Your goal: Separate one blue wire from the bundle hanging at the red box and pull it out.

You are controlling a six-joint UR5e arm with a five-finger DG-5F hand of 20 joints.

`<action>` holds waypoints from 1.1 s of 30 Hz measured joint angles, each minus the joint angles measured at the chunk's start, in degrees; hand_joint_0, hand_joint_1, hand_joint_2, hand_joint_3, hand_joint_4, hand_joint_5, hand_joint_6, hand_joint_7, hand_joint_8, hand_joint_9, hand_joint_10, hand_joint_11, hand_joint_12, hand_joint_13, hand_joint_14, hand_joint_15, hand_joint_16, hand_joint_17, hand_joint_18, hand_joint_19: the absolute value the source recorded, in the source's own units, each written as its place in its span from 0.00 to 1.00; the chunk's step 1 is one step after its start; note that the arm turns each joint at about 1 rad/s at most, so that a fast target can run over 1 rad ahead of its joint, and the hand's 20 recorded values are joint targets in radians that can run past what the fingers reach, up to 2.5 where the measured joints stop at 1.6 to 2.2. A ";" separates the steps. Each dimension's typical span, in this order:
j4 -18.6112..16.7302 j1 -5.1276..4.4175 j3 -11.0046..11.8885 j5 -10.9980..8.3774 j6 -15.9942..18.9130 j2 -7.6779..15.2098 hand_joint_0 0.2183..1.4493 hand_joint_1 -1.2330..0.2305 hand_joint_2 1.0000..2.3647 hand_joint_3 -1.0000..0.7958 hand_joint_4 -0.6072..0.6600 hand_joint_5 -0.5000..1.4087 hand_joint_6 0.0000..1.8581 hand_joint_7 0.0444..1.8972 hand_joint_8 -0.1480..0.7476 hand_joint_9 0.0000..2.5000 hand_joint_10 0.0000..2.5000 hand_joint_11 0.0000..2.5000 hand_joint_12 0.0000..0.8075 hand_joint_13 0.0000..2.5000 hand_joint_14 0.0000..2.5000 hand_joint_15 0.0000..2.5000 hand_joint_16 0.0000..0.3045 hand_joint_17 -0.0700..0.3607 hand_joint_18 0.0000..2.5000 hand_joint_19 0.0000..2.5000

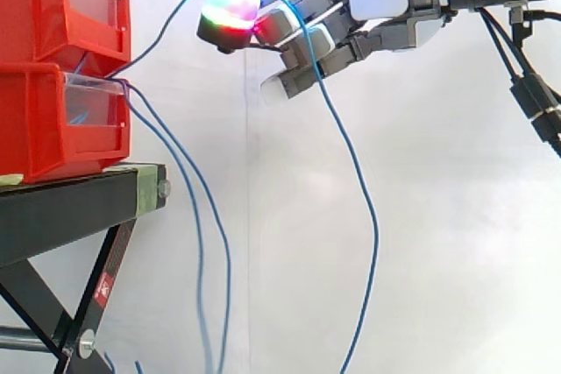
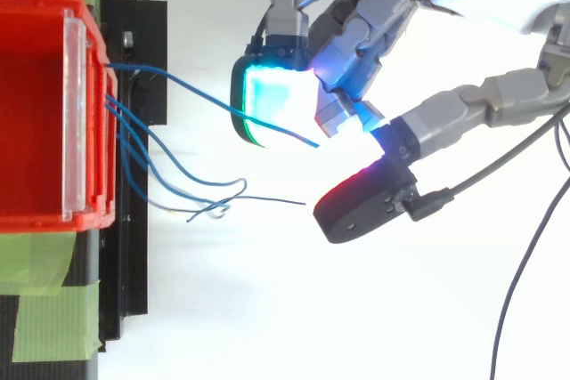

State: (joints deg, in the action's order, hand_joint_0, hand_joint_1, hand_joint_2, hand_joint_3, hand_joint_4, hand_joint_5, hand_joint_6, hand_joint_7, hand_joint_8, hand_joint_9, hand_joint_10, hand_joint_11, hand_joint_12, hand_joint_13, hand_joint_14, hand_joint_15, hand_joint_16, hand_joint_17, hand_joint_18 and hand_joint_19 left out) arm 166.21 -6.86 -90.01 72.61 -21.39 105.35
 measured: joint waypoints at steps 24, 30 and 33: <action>0.03 -0.09 0.01 -0.11 0.65 -0.03 0.30 0.31 0.02 0.51 0.55 0.19 0.49 0.52 0.61 0.60 0.01 0.59 0.59 0.61 0.01 0.55 0.19 0.46 0.39 0.20; 0.07 -0.30 0.01 -0.38 2.05 -0.04 0.30 0.31 0.01 0.54 0.53 0.19 0.49 0.53 0.64 0.62 0.01 0.60 0.62 0.63 0.01 0.55 0.20 0.48 0.41 0.19; 0.08 -0.39 0.01 -0.45 2.83 -0.04 0.31 0.31 0.01 0.56 0.51 0.20 0.49 0.53 0.65 0.63 0.01 0.59 0.64 0.64 0.00 0.54 0.21 0.49 0.42 0.18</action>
State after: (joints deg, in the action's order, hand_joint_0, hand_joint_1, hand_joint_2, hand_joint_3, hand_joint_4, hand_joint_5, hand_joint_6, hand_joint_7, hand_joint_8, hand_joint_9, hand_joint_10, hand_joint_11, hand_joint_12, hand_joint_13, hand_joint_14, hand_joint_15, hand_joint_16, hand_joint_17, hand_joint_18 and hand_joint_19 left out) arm 166.29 -7.25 -90.00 72.16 -18.56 105.31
